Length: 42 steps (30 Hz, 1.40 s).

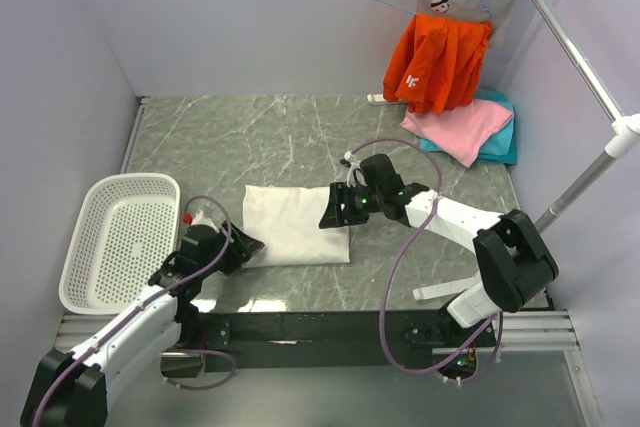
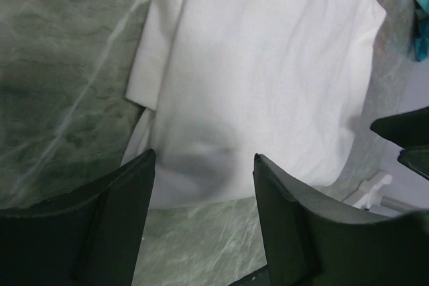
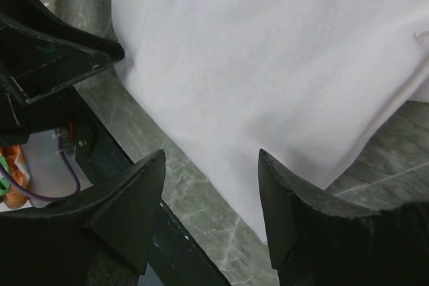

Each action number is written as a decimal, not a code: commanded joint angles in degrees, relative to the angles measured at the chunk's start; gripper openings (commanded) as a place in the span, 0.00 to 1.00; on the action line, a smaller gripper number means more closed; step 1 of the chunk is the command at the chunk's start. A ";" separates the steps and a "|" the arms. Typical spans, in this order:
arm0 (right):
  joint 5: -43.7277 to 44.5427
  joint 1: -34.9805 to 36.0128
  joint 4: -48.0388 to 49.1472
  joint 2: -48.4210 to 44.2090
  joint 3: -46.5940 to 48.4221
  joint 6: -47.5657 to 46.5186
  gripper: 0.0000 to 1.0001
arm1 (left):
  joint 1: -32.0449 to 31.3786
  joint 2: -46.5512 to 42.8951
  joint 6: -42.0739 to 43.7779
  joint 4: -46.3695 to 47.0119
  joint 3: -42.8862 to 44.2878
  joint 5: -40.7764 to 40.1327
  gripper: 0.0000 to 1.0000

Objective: Fold and stack the t-shirts
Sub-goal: Smooth out wrinkles on the folded tshirt

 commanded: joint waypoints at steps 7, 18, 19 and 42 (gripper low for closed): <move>-1.09 0.58 -0.34 -2.65 1.59 -0.74 0.65 | -0.26 -7.05 6.56 -16.91 16.45 -14.12 0.69; -5.66 9.01 3.96 -2.92 -1.92 3.92 0.65 | -0.52 4.10 8.24 -3.32 17.63 0.28 0.68; -5.49 9.37 4.58 -1.96 -2.45 4.36 0.65 | -0.79 4.89 8.24 -2.17 16.50 1.77 0.68; 18.07 0.08 -8.07 -8.63 1.68 -1.00 0.74 | -2.72 14.46 11.84 -14.02 26.84 -28.26 0.72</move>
